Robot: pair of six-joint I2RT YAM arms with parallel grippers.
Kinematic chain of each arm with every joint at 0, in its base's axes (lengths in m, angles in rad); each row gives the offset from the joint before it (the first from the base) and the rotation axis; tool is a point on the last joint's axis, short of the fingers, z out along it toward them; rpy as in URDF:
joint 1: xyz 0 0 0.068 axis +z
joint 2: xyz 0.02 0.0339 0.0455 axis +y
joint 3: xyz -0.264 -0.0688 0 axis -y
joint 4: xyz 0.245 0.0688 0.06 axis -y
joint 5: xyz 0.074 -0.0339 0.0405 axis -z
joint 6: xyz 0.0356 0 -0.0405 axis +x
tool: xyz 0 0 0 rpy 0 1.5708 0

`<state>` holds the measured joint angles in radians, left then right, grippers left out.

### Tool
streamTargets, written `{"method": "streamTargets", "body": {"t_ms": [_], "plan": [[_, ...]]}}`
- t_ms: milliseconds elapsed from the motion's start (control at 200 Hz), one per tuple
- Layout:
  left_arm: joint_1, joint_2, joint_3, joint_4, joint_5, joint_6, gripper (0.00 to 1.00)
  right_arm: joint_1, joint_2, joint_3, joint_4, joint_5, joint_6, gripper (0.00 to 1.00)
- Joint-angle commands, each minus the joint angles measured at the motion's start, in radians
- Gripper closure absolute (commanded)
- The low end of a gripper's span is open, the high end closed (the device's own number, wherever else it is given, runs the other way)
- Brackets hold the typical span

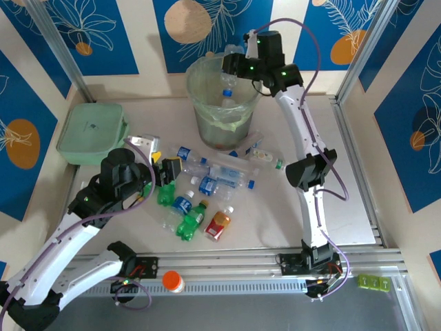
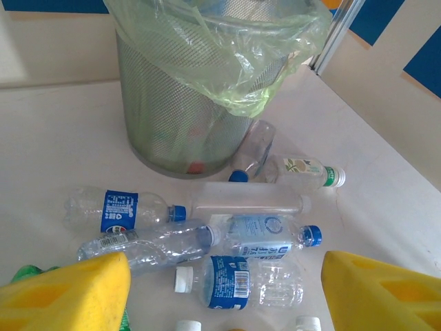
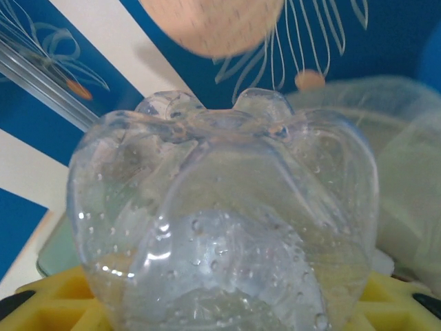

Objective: Put the plastic bottles in the bin

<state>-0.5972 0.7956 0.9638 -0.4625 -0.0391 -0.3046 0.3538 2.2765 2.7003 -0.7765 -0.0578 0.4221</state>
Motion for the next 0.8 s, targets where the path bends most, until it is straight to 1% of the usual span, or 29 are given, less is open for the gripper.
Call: {"method": "streamTargets", "body": {"t_ms": [0,140,335,570,650,735,795], "plan": [[0.011,-0.006,-0.011,0.022,-0.009,0.021,0.27,0.017,0.037,0.01,0.061,-0.037,-0.022,0.49],[0.011,-0.006,-0.016,0.027,0.005,0.016,0.27,0.029,0.134,0.089,-0.011,-0.036,-0.025,0.48],[0.012,-0.009,-0.017,0.026,0.001,0.018,0.26,0.068,0.157,0.033,-0.001,-0.019,-0.081,0.47],[0.011,-0.016,-0.016,0.02,-0.016,0.021,0.26,0.071,0.196,0.032,-0.026,-0.027,-0.074,0.45],[0.011,-0.019,-0.016,0.019,-0.02,0.019,0.25,0.077,0.199,0.032,-0.034,-0.026,-0.081,0.42],[0.011,-0.019,-0.017,0.021,-0.019,0.02,0.25,0.082,0.197,0.032,-0.04,-0.019,-0.083,0.35],[0.012,-0.019,-0.016,0.021,-0.022,0.022,0.25,0.082,0.189,0.032,-0.04,-0.02,-0.081,0.33]]}}
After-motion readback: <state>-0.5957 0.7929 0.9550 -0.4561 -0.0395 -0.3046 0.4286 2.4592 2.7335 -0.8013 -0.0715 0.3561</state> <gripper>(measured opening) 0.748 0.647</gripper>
